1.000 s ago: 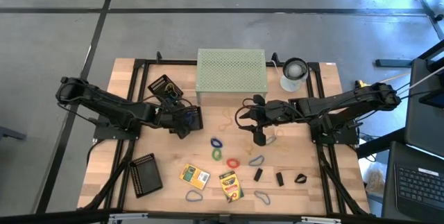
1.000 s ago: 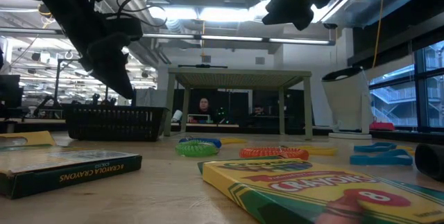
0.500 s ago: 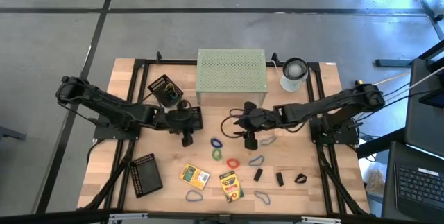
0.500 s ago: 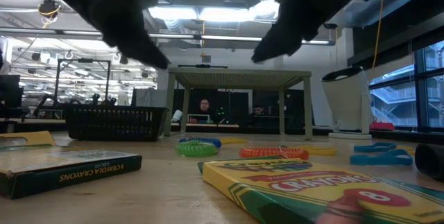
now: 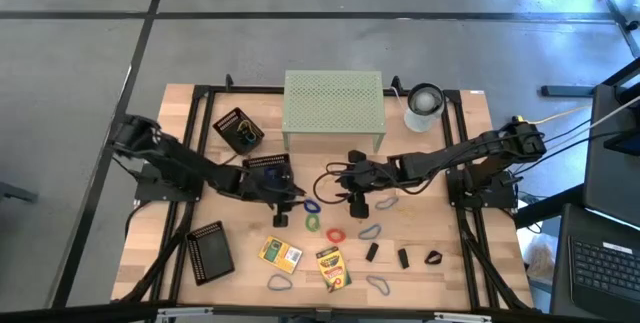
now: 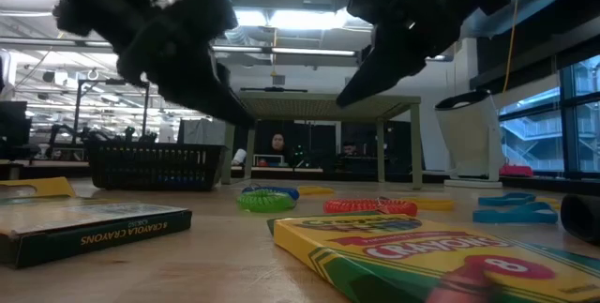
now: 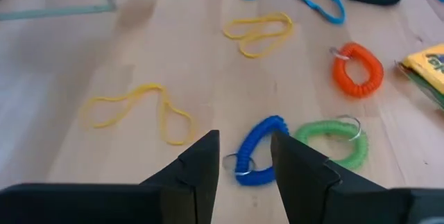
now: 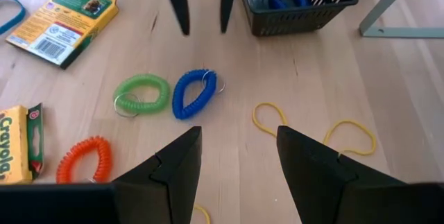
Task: Pick & Place Office Desk Supplies
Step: Put the blue spring keychain into the middle black bin
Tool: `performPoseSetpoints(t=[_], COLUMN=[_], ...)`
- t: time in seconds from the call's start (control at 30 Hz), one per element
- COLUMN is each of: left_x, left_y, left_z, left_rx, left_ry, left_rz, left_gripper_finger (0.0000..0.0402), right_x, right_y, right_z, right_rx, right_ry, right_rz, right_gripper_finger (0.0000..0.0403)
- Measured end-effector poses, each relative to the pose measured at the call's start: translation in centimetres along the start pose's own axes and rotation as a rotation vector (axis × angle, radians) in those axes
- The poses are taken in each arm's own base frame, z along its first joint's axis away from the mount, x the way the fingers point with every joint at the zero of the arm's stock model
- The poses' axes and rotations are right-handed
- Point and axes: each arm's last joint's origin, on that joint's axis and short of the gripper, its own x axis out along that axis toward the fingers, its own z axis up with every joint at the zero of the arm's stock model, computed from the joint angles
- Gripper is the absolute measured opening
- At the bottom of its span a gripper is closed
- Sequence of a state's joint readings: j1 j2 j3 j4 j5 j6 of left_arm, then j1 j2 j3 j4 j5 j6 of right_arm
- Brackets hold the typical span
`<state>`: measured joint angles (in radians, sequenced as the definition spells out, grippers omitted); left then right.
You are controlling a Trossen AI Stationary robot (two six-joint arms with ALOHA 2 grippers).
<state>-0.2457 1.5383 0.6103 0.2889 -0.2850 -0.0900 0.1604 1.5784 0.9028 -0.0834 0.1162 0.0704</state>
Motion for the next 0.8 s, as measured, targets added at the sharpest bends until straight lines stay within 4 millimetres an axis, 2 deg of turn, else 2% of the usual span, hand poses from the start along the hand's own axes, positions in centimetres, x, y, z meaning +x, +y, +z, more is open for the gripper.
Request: performPoseSetpoints(t=[0.17, 0.43, 0.6, 0.8], left_x=[1.9, 4.2, 4.8, 5.0], left_y=[-0.5, -1.3, -1.1, -0.4], left_z=[-0.4, -0.1, 0.0, -0.1], left_rx=[0.023, 0.130, 0.145, 0.148], left_ry=[0.061, 0.185, 0.274, 0.287], left_rz=[-0.066, -0.108, -0.064, -0.055], left_gripper_finger=[0.0132, 0.0178, 0.0198, 0.0194], right_x=[0.0, 0.0, 0.0, 0.0], right_y=[0.0, 0.0, 0.0, 0.0], right_z=[0.0, 0.0, 0.0, 0.0], right_rx=[0.000, 0.001, 0.000, 0.000], right_ry=[0.000, 0.001, 0.003, 0.003], right_rz=[0.000, 0.000, 0.000, 0.001], right_gripper_finger=[0.0192, 0.0192, 0.0192, 0.0192])
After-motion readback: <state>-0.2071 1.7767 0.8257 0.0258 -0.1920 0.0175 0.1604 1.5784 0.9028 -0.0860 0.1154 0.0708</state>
